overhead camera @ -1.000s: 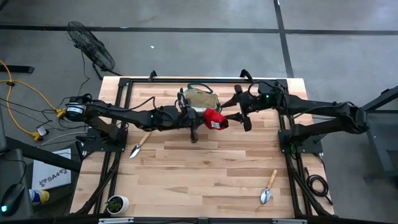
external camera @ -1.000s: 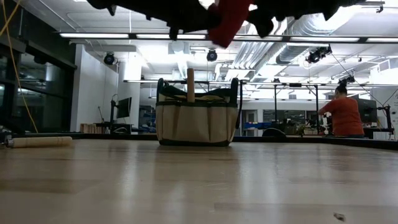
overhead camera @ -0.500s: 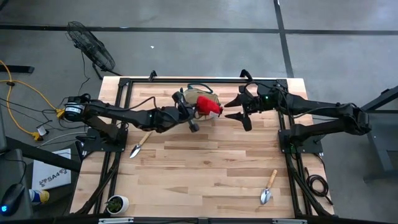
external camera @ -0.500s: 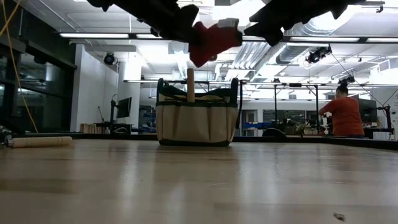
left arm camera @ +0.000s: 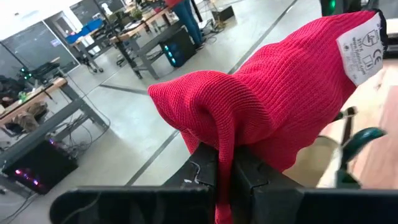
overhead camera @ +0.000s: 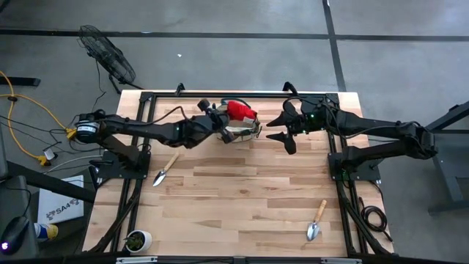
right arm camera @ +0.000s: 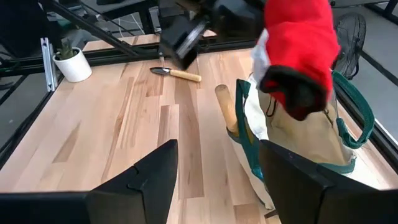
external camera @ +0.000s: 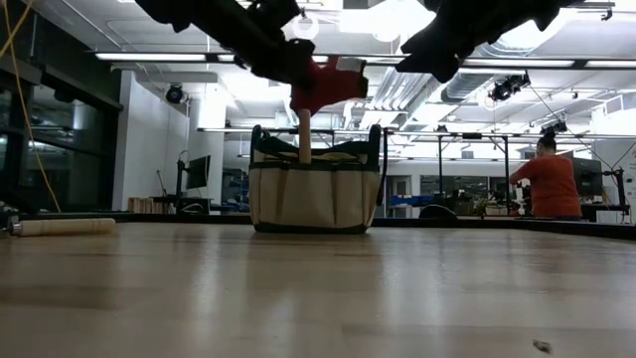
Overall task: Pick & Place Garden tools in Gardening bag
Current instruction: Put the gloves into the gardening bag
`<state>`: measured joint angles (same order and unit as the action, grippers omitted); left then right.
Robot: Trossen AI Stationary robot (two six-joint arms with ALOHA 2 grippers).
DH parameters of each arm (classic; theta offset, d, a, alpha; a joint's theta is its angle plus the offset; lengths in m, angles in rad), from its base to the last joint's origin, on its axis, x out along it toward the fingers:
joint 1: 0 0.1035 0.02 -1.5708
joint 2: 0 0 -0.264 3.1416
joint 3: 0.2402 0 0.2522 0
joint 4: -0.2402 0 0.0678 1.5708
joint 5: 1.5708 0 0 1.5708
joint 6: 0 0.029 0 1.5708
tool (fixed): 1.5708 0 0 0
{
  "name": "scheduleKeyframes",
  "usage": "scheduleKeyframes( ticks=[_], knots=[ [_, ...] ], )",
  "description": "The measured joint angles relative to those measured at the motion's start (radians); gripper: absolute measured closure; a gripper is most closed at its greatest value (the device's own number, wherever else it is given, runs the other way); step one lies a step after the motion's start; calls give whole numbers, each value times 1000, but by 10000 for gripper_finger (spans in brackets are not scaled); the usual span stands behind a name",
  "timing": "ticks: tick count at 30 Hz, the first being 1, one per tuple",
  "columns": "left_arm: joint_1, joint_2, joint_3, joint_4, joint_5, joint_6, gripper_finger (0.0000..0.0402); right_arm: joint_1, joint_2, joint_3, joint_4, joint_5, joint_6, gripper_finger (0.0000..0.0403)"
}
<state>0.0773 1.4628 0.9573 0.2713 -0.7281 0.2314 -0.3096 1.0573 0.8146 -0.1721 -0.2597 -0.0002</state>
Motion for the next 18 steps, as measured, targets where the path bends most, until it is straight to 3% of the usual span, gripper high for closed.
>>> scheduleKeyframes(
  ticks=[18],
  knots=[
    [76,0,0,-113,-8,-28,398,0,0,0,-4,-1,0,188]
  ],
)
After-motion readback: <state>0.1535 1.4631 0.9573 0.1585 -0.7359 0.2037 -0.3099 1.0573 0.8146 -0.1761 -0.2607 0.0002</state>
